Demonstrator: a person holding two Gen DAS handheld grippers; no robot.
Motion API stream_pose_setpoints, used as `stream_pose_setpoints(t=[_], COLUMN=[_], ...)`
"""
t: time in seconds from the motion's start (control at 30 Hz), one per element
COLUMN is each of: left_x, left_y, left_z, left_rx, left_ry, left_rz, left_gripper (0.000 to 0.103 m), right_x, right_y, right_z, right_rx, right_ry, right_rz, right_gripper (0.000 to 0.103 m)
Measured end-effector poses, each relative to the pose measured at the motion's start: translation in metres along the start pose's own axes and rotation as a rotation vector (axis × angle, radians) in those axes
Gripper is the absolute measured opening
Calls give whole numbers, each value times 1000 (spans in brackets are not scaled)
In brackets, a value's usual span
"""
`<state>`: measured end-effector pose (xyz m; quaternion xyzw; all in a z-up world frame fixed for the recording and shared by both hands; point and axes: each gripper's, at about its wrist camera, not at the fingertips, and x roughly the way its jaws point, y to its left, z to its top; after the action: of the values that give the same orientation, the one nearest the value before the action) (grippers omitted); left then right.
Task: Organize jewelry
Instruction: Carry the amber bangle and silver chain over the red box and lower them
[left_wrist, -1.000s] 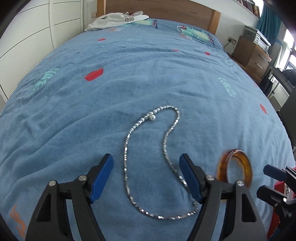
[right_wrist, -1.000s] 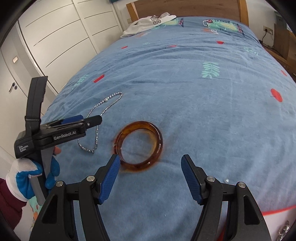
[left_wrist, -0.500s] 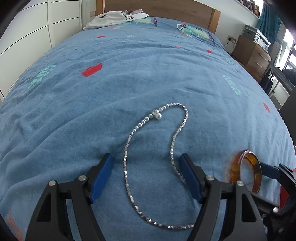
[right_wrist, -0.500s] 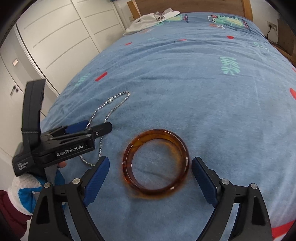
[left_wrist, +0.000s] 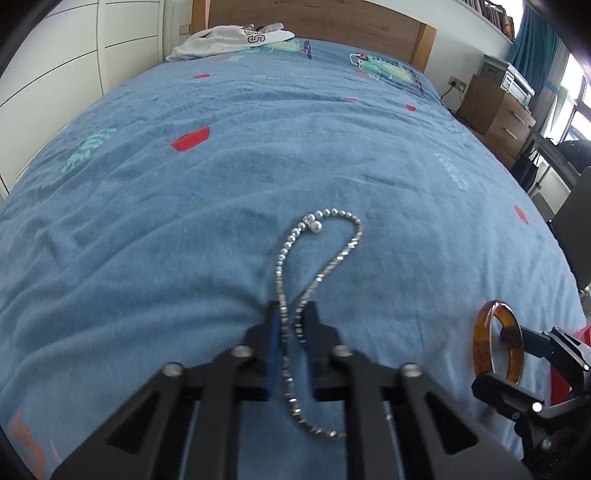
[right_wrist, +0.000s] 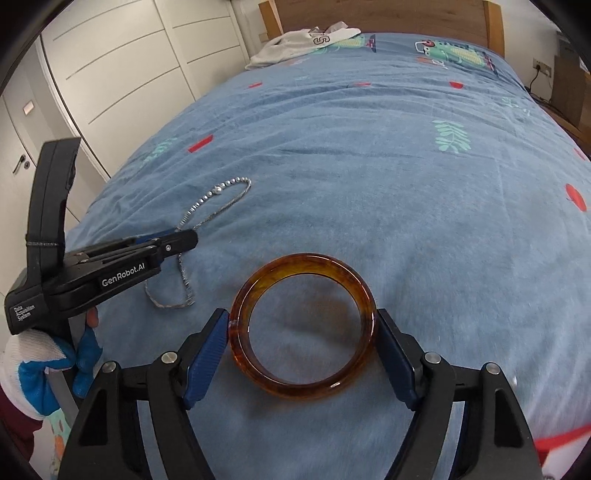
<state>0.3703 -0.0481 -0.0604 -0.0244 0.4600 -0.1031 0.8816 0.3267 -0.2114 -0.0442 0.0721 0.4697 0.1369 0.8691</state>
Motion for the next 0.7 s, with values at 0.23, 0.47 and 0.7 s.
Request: stream_pose_setpoints(t=[0.23, 0.47, 0.7], left_x=[-45, -108, -171], left_y=[-15, -45, -103], left_z=[-19, -28, -27], left_rx=[20, 65, 128], left_ry=[-23, -84, -155], left_rz=[-48, -83, -183], left_gripper=[2, 2, 2], right_x=[-46, -110, -179], right_y=[7, 7, -7], right_z=[-19, -37, -54], right_rx=[8, 13, 23], right_ry=[-39, -107, -178], right_rz=[20, 4, -46], right_gripper=[77, 77, 77])
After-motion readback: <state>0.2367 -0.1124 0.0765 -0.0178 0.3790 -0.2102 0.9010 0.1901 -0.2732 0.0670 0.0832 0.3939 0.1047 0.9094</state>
